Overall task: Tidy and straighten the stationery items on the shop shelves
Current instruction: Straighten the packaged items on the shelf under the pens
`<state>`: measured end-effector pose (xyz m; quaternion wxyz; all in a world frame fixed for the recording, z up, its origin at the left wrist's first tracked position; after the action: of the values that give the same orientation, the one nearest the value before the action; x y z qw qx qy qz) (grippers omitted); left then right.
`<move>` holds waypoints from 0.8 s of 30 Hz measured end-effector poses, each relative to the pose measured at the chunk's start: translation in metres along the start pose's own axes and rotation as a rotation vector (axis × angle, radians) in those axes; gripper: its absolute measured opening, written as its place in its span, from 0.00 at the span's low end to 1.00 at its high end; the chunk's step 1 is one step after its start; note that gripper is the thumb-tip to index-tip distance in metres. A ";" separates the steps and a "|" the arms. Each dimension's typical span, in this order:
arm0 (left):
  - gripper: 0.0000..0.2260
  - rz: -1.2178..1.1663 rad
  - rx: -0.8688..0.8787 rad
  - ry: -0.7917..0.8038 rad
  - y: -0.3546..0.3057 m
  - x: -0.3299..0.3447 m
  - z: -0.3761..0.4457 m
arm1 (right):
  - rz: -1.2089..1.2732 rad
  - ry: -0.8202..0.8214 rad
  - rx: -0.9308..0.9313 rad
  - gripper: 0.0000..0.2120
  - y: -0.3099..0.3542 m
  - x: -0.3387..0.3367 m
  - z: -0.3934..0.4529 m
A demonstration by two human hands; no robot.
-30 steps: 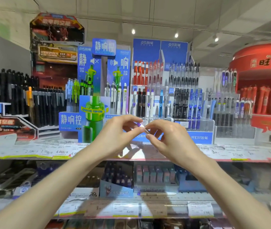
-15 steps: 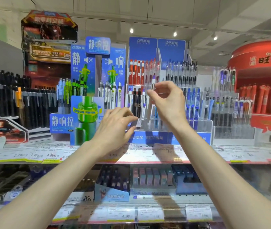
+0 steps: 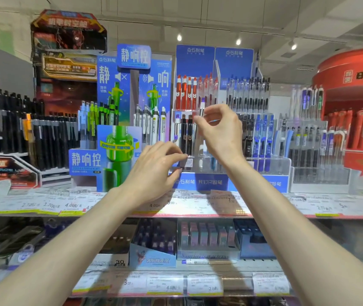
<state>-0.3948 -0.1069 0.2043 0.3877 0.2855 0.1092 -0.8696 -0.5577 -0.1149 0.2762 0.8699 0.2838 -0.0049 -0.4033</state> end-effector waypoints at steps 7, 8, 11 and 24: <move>0.16 -0.006 0.009 -0.015 0.002 0.001 0.000 | -0.102 0.134 0.028 0.13 -0.009 0.009 -0.009; 0.16 -0.005 0.009 -0.017 0.003 0.001 0.000 | -0.111 0.153 0.028 0.13 -0.009 0.009 -0.009; 0.16 -0.002 0.008 -0.021 0.003 0.002 0.000 | -0.125 0.200 0.034 0.11 -0.012 0.007 -0.008; 0.16 -0.001 0.010 -0.032 0.002 0.002 -0.001 | -0.266 0.236 -0.018 0.13 -0.011 0.007 -0.008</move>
<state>-0.3938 -0.1089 0.2026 0.3875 0.2733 0.0990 -0.8748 -0.5592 -0.1215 0.2628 0.8059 0.3196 0.1386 -0.4787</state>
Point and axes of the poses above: each hand's wrist, its own z-axis towards the middle knuckle, its own x-axis out of the palm, y = z × x, the point moved 3 cm from there along z, towards the middle knuckle, and after that the axes turned 11 degrees about -z, right-handed, at the moved point
